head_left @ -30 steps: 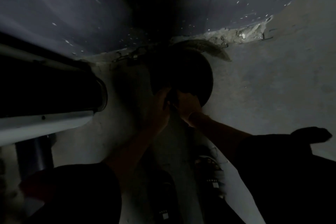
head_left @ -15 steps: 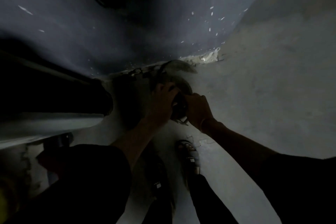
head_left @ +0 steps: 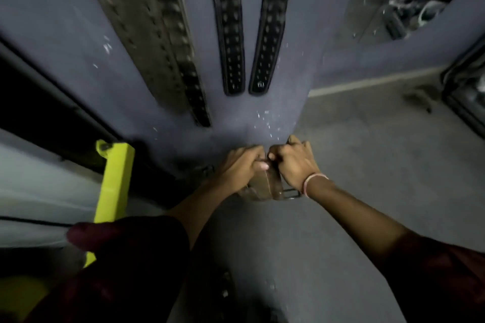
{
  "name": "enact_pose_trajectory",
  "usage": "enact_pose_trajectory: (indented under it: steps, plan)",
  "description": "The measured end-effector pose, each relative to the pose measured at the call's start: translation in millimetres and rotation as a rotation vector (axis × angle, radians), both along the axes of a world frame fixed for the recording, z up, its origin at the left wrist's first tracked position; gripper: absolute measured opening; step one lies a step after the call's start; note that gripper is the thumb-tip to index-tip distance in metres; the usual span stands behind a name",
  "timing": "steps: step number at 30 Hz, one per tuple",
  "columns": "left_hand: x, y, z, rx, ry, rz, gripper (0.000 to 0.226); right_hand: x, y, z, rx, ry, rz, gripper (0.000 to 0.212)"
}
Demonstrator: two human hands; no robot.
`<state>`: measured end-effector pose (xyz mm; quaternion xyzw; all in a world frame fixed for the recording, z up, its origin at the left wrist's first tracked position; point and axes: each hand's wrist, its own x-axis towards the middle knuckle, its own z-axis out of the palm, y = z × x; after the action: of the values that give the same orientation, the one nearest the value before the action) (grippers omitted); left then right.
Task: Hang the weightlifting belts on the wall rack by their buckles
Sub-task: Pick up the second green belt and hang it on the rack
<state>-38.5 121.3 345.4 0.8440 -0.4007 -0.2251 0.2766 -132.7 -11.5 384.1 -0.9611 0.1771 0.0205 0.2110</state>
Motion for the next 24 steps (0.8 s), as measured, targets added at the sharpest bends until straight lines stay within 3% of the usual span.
enact_pose_trajectory:
  steps: [6,10,14,18,21,24]
  plan:
    - [-59.2,-2.3,128.1,-0.227,0.028,0.204,0.01,-31.4,-2.9,127.2,-0.009,-0.364,-0.045,0.016]
    - [-100.3,-2.8,208.5,-0.353,-0.009,0.315,0.013,-62.6,2.6,199.5,-0.089,-0.528,-0.111,0.038]
    - [-134.7,5.2,278.3,-0.507,-0.003,0.402,0.024,-101.2,18.8,267.5,-0.097,-0.871,-0.287,0.034]
    - [-151.2,12.8,336.6,-0.707,0.0,0.51,0.021,-132.9,42.3,298.4,0.332,-1.064,-0.43,0.035]
    - [-152.5,19.6,374.4,-0.797,-0.026,0.55,0.023,-145.6,61.5,310.2,0.692,-0.991,-0.406,0.031]
    - [-146.2,32.2,407.1,-0.861,-0.022,0.587,0.026,-142.8,66.0,324.4,0.929,-0.846,-0.204,0.023]
